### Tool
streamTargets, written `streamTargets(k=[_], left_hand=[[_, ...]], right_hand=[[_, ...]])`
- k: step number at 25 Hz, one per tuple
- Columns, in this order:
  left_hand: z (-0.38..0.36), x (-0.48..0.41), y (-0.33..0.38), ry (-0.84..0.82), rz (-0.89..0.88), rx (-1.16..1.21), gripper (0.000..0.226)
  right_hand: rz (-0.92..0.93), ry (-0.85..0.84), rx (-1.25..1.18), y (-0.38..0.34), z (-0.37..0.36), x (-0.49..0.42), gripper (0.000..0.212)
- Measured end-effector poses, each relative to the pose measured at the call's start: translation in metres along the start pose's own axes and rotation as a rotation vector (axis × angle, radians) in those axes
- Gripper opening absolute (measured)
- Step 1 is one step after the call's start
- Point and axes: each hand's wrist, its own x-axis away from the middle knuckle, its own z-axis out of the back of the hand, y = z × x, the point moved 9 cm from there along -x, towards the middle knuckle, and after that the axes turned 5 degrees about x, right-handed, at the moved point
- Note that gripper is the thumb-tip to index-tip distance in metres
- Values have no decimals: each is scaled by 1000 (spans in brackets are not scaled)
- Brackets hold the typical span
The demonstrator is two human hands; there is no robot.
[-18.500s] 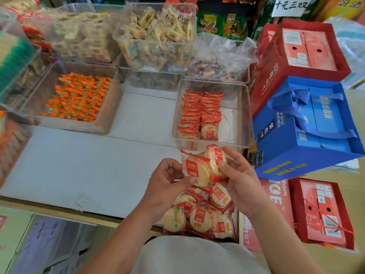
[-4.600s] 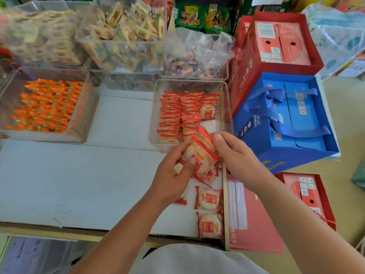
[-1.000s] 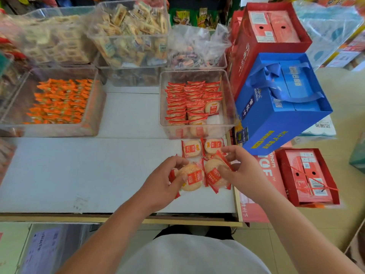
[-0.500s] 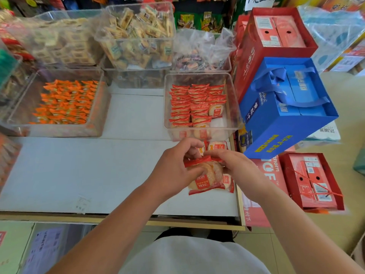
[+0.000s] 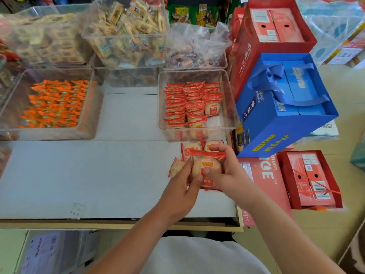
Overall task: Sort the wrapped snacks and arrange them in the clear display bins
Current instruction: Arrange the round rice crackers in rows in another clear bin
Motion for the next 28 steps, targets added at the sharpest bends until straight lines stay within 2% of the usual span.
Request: streamTargets(k=[2,6,8,11,13,15,17,19,21,23,25,28], left_hand=[[3,-4,-5,34,7,84,51],[17,-11,-14,69,75,258,39],[19,-17,-20,70,106,323,38],[13,-30,-23,35,103,332,38],[3,-41,-28,-46,110,277,38],[4,-52,-44,-78,121,150,33],[26,-71,-75,22,93,-237,30],[33,-87,-104,-19,49,-667,44],[23,-98,-125,-162,-10,-892,62],[15,-105,-137,-242,-60,-1006,71],[16,-109,-140,-240,-78,-1067,71],[19,-106,-130,-196,-148,-1086,51]], right_hand=[[24,5,12,0,-6,-1,54],[32,94,17,5,10,-5,25],[11,122,12,13,18,-9,20],[-7,100,28,16,24,-13,39],[-30,115,129,18,34,-17,54],[-82,199,255,23,51,-20,51],[-119,298,285,27,65,-20,46],[-151,359,239,33,73,-18,46],[-160,385,232,36,77,-17,46],[-173,400,235,40,78,-19,44],[-178,409,225,40,80,-20,42],[-166,398,210,36,80,-24,42]])
